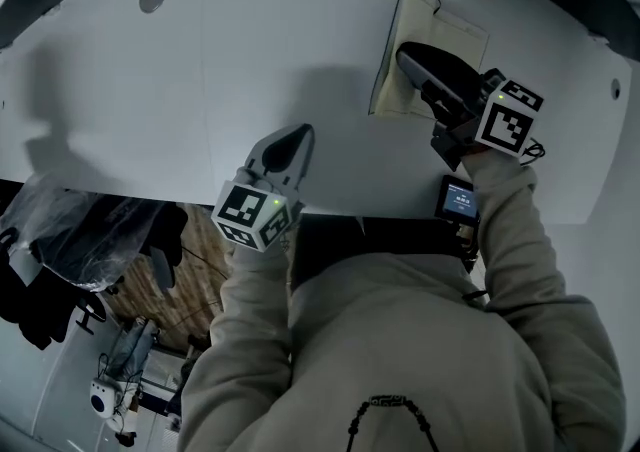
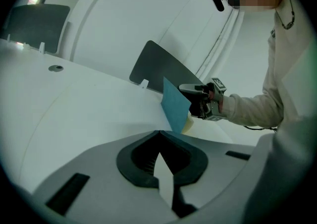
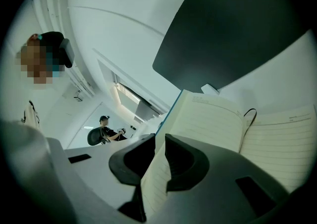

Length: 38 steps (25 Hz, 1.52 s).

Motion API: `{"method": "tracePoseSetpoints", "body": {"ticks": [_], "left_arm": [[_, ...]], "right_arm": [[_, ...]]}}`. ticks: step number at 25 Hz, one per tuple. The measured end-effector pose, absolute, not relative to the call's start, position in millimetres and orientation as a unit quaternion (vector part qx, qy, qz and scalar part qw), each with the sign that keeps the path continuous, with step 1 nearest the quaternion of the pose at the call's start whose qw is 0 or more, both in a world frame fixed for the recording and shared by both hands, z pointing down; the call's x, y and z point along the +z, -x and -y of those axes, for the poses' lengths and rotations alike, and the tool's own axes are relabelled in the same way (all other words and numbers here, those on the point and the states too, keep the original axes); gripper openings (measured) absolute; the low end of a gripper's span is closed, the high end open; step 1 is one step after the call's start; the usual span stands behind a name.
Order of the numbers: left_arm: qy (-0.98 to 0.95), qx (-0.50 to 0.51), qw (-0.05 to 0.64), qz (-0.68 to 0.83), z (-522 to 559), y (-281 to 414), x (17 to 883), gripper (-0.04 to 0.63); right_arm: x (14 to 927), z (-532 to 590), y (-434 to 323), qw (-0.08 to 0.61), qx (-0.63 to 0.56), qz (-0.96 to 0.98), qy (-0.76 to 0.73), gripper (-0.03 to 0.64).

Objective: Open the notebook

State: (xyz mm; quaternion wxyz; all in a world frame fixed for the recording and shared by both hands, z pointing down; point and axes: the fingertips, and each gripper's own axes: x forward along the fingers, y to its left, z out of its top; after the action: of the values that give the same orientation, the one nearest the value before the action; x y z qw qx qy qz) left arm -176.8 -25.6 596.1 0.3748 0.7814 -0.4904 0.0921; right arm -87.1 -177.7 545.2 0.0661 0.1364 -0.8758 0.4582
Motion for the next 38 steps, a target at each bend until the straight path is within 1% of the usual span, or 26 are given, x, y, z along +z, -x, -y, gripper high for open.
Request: {"method": "tracePoseSetpoints", "body": {"ticks": [4,8,17,22,24,27,33,38], "left_arm": [[-0.769,0.088,0.380,0.507,5.3,204.0,608.3,-0.002],[-0.760,0.095,0.385,0.515,-4.5,209.0,611.7,-0.002],[-0.748,0.086,0.399,0.523,-22.0,211.2,618.1,-0.002],[-0.732,0.068,0.413,0.537,-40.6,229.6,625.8,-0.002],[-0.726,0.060,0.415,0.544,-40.7,232.3,623.5,-0.002],[-0.725,0.059,0.415,0.546,-42.3,228.8,620.3,-0.002],[-0.732,0.057,0.413,0.538,-47.5,220.5,617.0,-0.002],[-0.731,0.054,0.413,0.540,-58.2,230.3,624.4,-0.002]], "right_arm": [[563.1,174.4,119.3,0.063,0.459,0.877,-0.127,0.074],[569.4,172.4,130.5,0.085,0.459,0.875,-0.126,0.074],[616.3,144.2,140.4,0.177,0.464,0.861,-0.107,0.074],[636.2,122.3,155.2,0.240,0.416,0.874,-0.080,0.072],[636.2,126.0,154.5,0.241,0.420,0.871,-0.079,0.068],[637.4,122.0,150.6,0.253,0.409,0.874,-0.067,0.038],[636.0,106.6,147.1,0.302,0.377,0.875,-0.024,0.031],[648.6,105.8,159.5,0.296,0.386,0.873,-0.034,0.026]]}}
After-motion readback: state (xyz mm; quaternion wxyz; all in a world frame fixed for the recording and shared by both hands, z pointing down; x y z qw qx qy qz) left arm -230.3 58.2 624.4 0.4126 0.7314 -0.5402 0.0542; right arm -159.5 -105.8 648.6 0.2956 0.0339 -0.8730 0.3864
